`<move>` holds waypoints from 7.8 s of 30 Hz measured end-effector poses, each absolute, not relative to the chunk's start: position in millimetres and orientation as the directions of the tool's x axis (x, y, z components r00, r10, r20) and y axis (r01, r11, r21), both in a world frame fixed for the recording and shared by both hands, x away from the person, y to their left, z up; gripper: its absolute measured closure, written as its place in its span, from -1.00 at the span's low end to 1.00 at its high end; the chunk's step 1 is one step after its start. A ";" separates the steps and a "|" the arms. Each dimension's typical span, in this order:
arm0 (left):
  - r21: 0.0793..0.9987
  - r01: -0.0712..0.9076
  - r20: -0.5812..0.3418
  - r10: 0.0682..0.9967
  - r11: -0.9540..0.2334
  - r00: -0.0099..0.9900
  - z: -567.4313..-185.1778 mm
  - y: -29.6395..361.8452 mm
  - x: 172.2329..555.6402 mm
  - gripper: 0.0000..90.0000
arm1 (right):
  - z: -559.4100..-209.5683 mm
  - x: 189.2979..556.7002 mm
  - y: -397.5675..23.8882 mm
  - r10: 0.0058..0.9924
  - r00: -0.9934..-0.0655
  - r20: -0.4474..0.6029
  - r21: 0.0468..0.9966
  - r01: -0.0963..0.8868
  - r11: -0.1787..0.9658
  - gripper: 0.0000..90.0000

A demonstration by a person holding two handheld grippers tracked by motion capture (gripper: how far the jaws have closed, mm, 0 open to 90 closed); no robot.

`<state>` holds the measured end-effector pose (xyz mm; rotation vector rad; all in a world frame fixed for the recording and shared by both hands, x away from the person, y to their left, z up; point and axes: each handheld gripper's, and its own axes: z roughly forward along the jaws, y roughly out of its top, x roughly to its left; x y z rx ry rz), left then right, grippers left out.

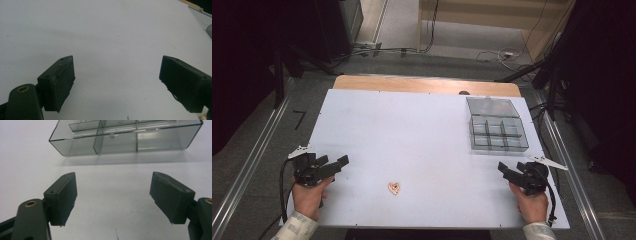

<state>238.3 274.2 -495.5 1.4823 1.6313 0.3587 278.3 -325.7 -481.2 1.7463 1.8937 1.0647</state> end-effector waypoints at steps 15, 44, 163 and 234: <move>0.710 0.663 -0.412 0.904 0.239 0.115 -496.6 271.5 238.9 -0.70 | -478.0 276.5 -302.0 0.938 -0.247 0.245 0.718 0.696 -0.004 -0.55; 0.705 0.670 -0.415 0.901 0.233 0.123 -497.7 269.5 239.8 -0.70 | -475.1 272.2 -254.0 0.888 -0.386 0.251 0.724 0.683 0.092 -0.56; 0.699 0.677 -0.418 0.900 0.230 0.126 -499.2 269.8 241.4 -0.70 | -511.9 254.2 -55.2 0.560 -0.733 0.387 0.635 0.652 0.414 0.71; 0.697 0.681 -0.422 0.896 0.223 0.138 -499.6 268.4 241.6 -0.70 | -456.5 306.7 -143.8 0.647 -0.629 0.430 0.737 0.659 0.150 0.92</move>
